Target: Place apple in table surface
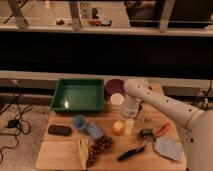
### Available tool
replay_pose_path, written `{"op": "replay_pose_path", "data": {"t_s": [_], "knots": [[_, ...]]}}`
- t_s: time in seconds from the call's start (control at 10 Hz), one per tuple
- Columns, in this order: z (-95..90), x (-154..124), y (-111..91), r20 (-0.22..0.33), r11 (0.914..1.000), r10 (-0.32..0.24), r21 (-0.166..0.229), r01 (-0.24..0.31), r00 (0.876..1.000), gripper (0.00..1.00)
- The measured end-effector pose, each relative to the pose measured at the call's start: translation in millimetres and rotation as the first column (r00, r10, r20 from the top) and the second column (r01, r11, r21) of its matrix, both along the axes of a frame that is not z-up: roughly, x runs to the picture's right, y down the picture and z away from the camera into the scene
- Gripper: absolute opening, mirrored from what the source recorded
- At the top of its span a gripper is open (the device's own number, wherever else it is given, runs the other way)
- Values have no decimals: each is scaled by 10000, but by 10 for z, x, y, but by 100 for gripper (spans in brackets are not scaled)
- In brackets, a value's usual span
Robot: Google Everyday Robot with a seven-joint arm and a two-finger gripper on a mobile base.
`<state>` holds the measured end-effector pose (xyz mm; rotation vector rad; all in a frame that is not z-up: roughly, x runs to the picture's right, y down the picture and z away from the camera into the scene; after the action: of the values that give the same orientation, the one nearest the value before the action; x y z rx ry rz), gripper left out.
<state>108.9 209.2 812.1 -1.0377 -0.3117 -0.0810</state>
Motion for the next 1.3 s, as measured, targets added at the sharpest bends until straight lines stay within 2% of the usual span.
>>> {"op": "replay_pose_path", "data": {"t_s": [0.4, 0.6, 1.0, 1.2, 1.3], "knots": [[50, -5, 71, 21, 9997, -147, -174, 147, 9999, 80], [34, -120, 99, 235, 9990, -431, -135, 434, 9988, 80], [20, -170, 108, 288, 9984, -545, -105, 548, 9981, 79], [19, -167, 110, 285, 9985, -541, -108, 544, 9981, 65], [19, -168, 109, 286, 9985, -542, -107, 545, 9981, 52]]}}
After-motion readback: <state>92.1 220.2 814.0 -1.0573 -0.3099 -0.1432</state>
